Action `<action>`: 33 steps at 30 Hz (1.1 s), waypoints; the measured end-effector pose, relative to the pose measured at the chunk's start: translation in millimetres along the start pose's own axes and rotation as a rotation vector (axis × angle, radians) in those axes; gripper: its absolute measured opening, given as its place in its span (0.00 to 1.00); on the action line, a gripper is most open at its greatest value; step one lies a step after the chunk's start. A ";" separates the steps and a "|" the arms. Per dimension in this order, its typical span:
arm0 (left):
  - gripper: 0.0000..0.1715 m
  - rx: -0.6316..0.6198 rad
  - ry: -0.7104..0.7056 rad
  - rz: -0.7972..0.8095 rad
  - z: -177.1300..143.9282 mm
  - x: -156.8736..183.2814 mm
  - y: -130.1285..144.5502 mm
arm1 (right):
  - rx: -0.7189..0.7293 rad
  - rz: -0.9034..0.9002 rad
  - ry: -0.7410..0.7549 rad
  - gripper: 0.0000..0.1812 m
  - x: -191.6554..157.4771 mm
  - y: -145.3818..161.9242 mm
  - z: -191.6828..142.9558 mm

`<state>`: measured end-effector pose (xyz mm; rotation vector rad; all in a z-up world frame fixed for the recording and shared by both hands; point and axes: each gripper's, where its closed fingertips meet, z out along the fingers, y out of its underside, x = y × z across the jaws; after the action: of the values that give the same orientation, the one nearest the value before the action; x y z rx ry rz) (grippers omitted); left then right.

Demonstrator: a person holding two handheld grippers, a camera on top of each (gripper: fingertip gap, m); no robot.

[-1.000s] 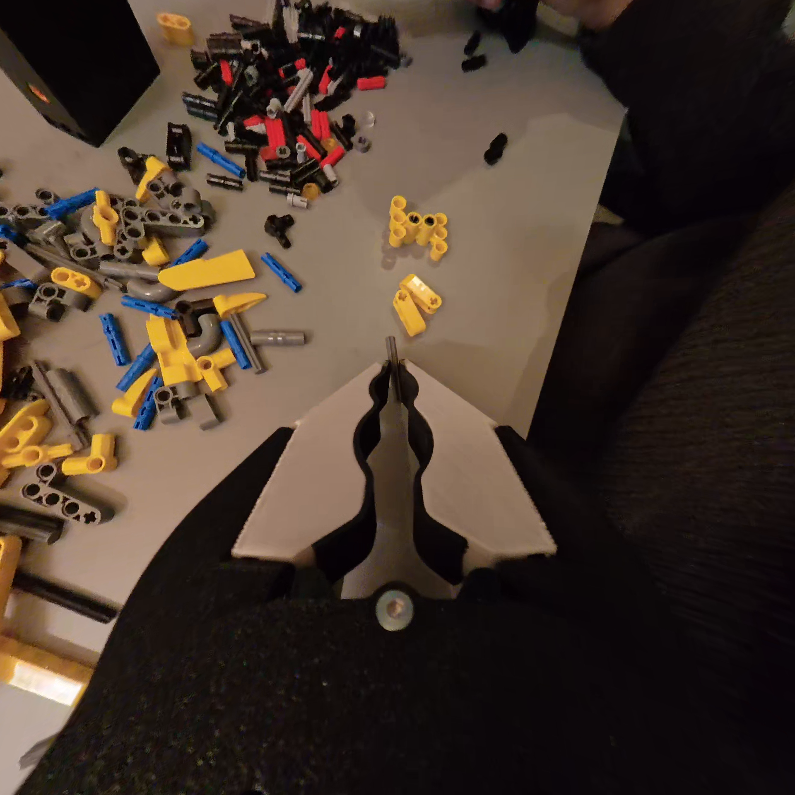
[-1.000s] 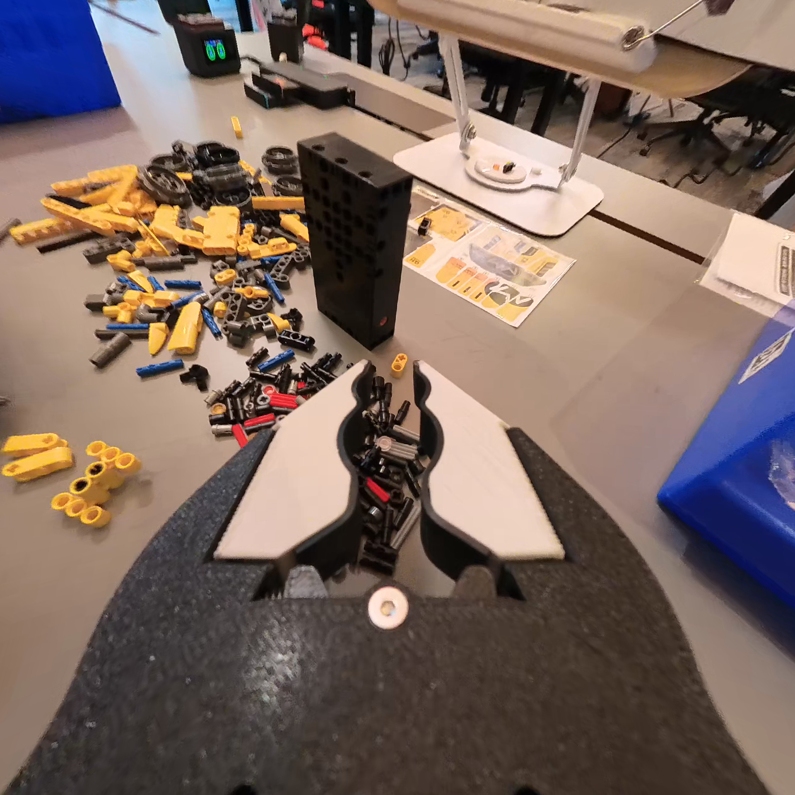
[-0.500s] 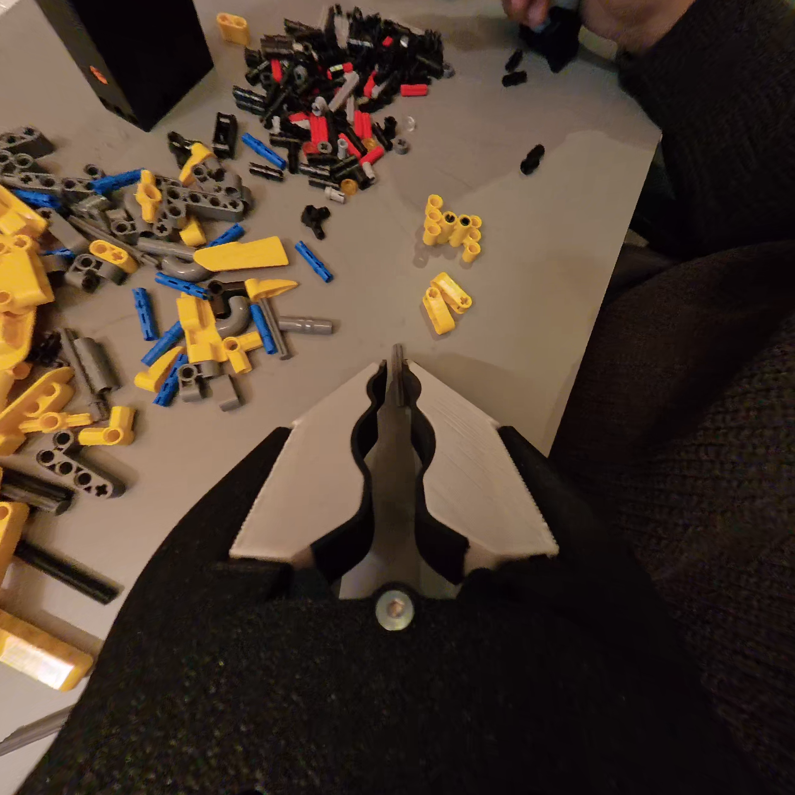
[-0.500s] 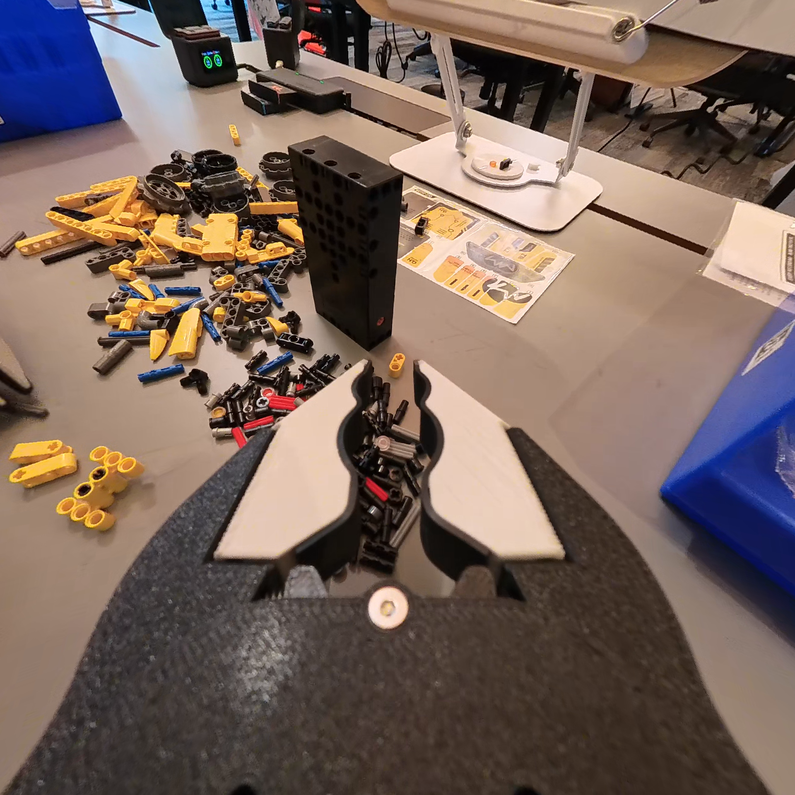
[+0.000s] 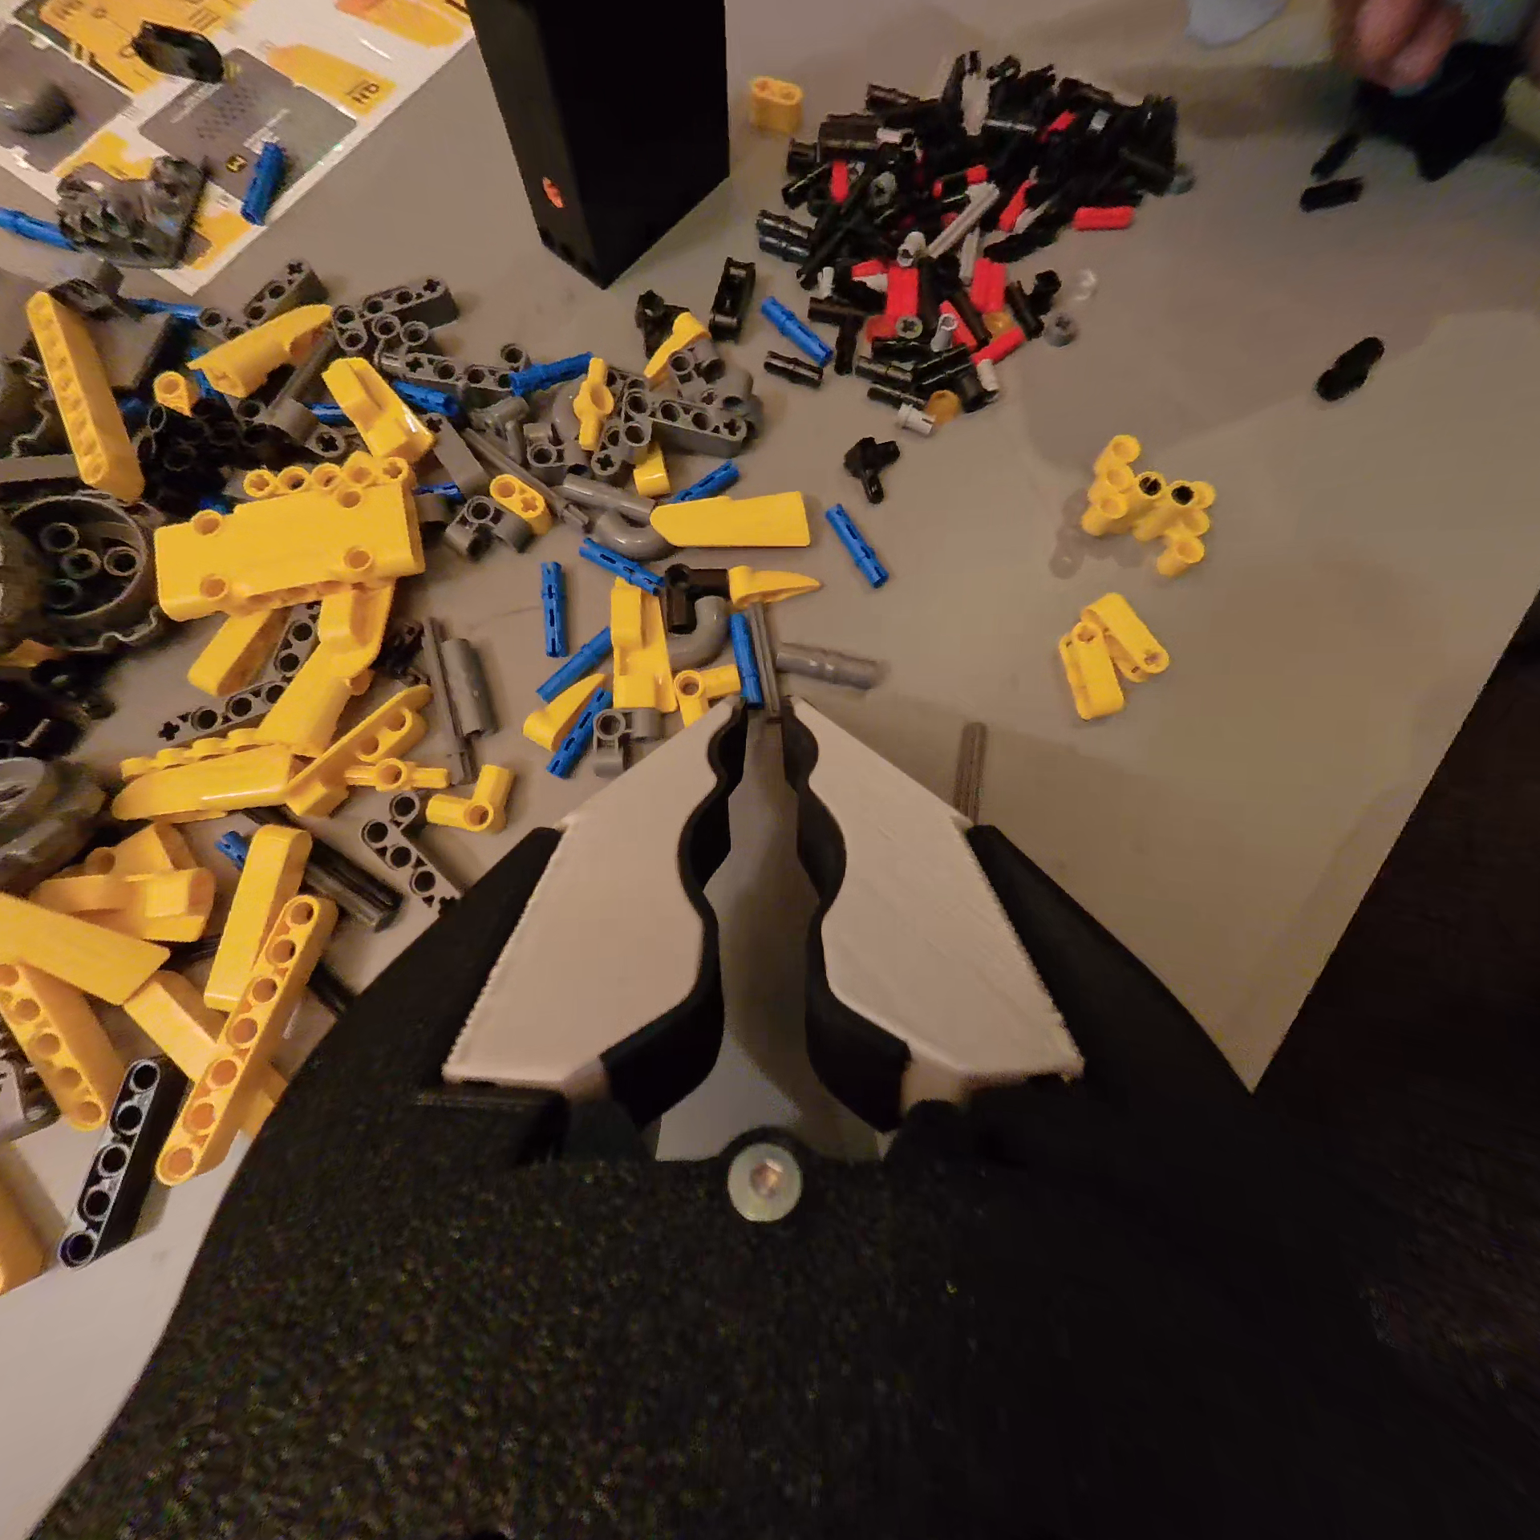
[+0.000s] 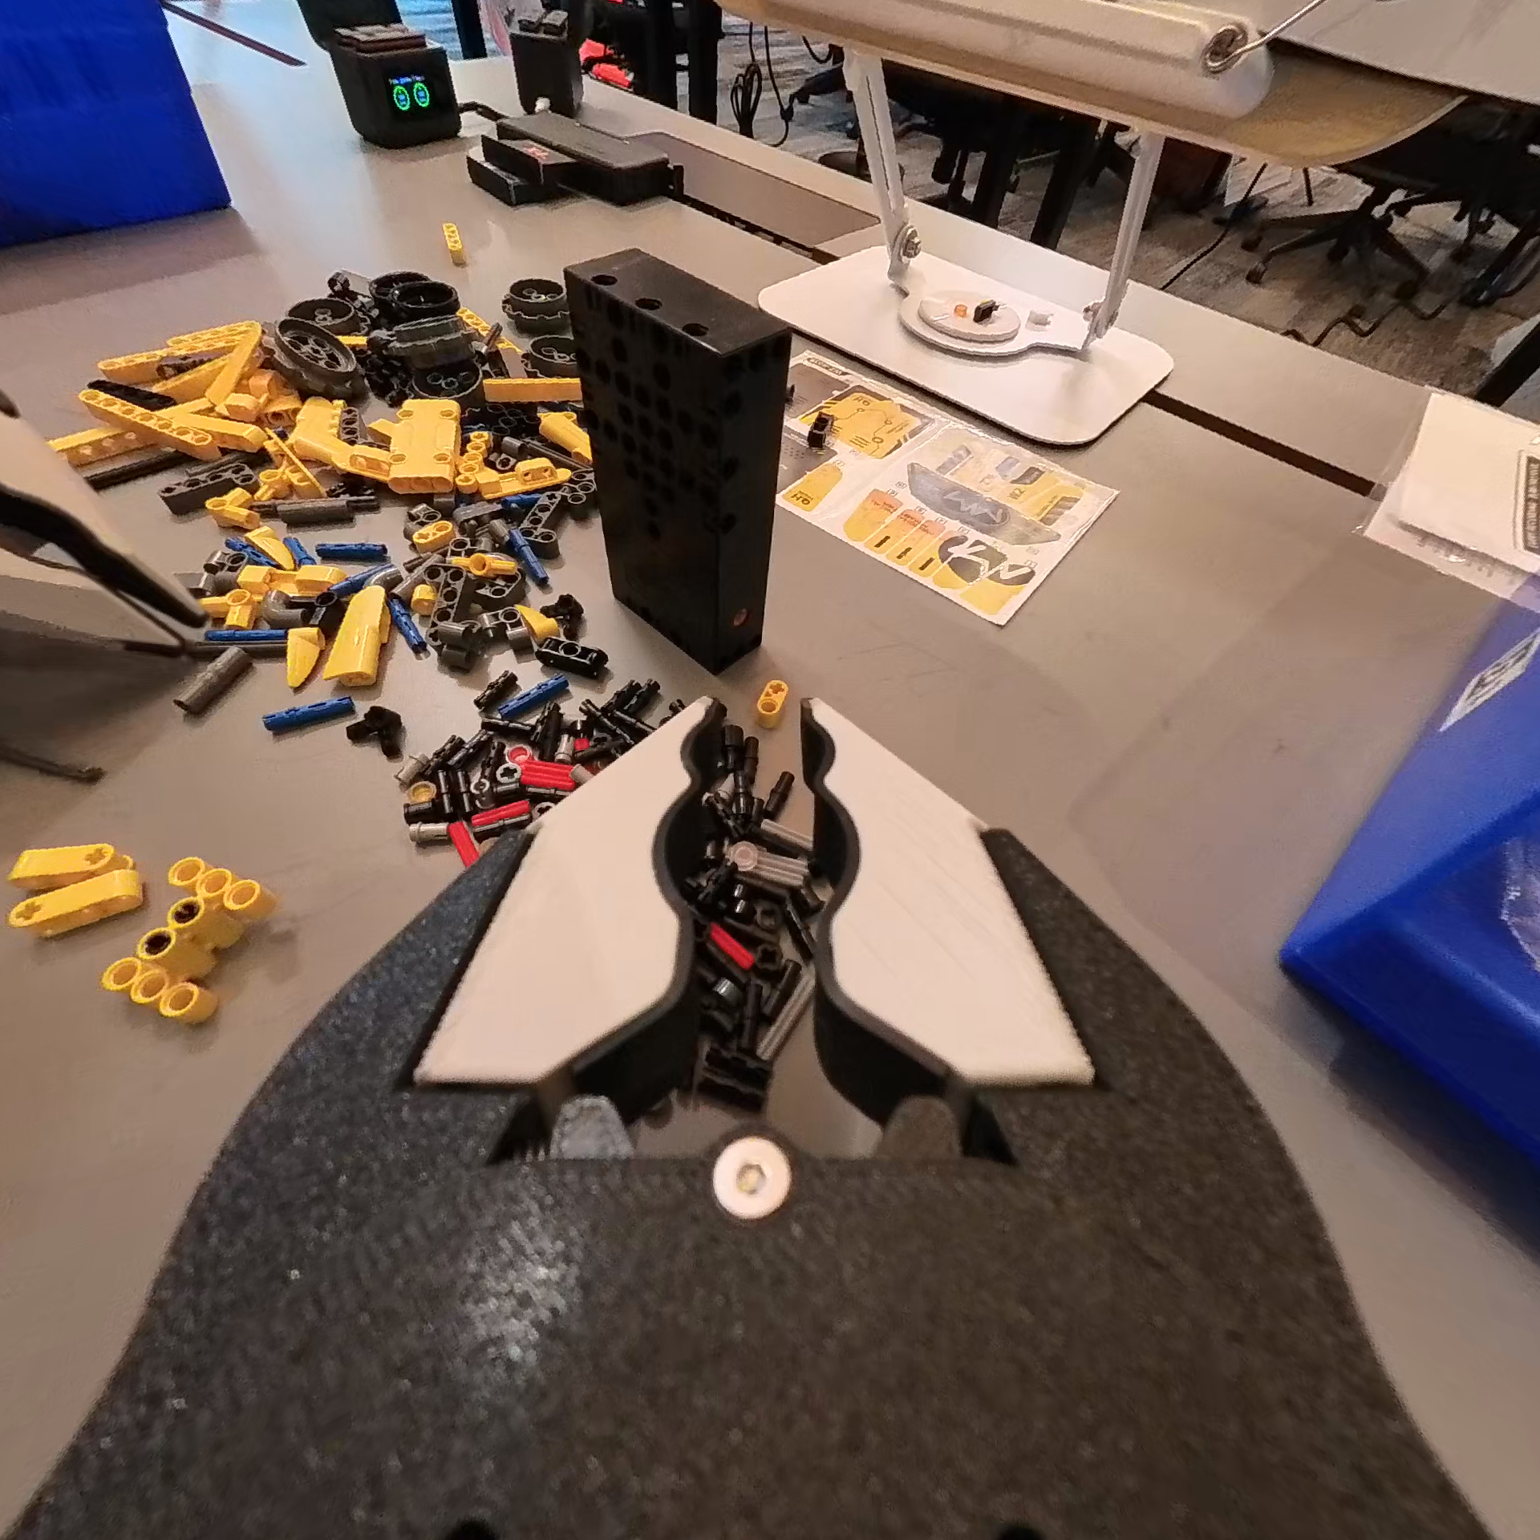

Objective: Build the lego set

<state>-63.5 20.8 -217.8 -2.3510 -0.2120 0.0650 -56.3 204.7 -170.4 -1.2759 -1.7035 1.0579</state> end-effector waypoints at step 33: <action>0.03 0.034 0.138 -0.038 -23.4 24.6 0.3 | -0.005 -0.012 0.004 0.10 -1.1 0.5 0.8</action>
<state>-36.7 8.5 -201.0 -2.3057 -0.1863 -0.1103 -56.5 203.6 -171.3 -1.2685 -1.7096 1.0449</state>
